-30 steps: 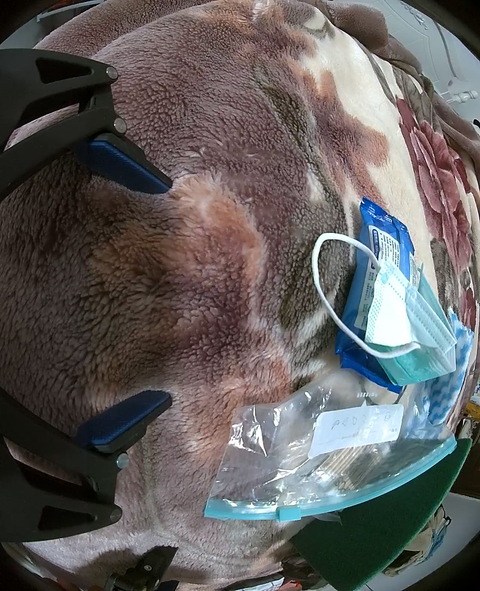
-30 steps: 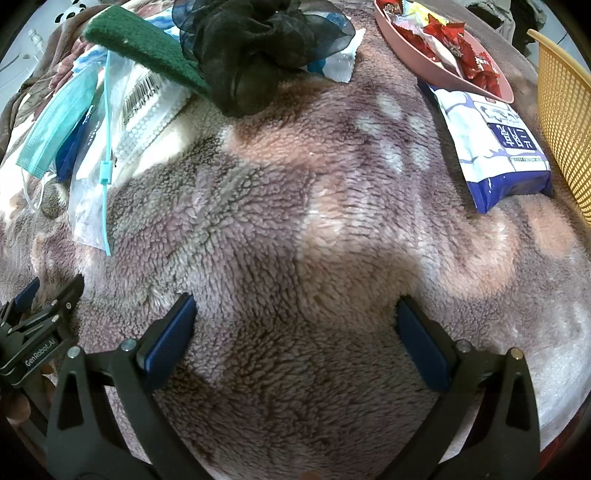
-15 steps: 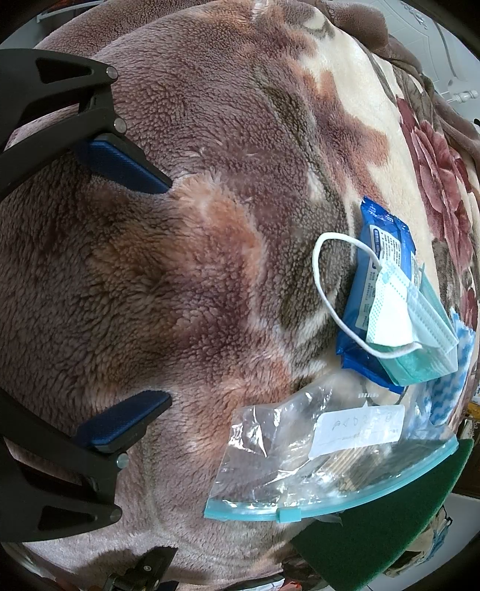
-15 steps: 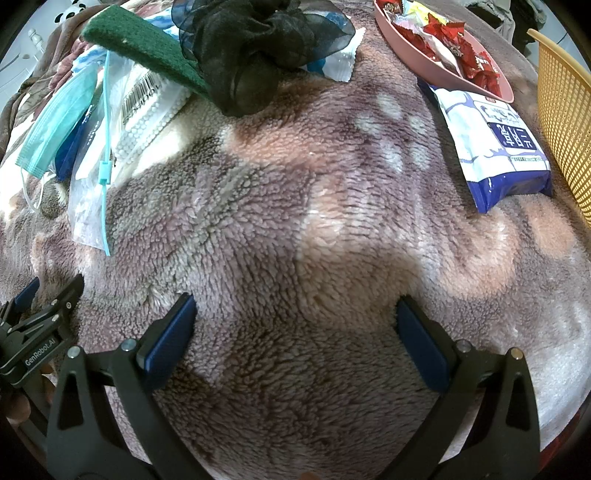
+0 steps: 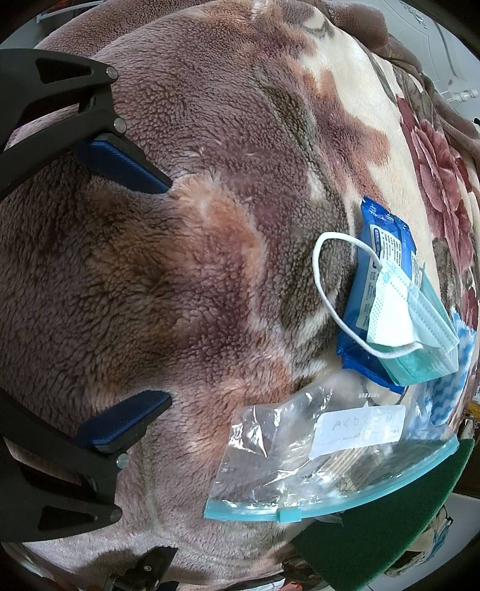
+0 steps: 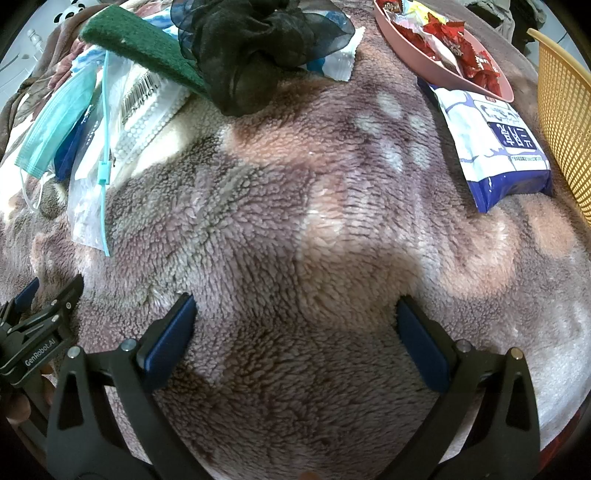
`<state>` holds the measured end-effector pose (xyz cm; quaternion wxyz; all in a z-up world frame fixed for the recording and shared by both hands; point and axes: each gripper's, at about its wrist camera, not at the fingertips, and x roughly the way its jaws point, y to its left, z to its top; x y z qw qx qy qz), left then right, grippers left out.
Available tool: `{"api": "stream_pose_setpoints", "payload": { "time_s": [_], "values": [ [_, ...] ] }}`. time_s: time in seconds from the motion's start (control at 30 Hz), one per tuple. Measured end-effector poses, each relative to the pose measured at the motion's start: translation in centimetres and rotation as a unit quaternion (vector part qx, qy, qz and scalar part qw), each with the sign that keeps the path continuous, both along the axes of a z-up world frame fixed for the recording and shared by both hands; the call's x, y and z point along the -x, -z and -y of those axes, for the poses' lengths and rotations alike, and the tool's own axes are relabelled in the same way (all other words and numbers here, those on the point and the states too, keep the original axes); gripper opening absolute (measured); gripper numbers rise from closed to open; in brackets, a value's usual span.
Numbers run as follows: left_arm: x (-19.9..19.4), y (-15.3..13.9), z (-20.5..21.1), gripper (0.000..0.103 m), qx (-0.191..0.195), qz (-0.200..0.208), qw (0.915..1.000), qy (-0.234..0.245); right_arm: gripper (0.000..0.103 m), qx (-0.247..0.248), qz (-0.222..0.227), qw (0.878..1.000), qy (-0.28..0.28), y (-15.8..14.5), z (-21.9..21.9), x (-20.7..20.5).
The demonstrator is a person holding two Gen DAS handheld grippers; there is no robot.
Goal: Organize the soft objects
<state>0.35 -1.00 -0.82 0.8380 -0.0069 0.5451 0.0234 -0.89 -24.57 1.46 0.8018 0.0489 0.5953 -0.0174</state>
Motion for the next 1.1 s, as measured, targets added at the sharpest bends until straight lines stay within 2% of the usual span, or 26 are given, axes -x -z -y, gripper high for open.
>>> {"api": "stream_pose_setpoints", "payload": {
  "time_s": [0.9,1.1],
  "values": [
    [-0.1,-0.1,-0.1,0.103,0.0,0.004,1.0,0.0,0.103,0.0,0.002,1.0,0.0,0.0,0.0,-0.1],
    [-0.3,-2.0,-0.5,0.103,0.011,0.004,0.9999,-0.008,0.103,-0.004,0.01,1.0,-0.003,-1.2,0.1,-0.3]
  ]
}}
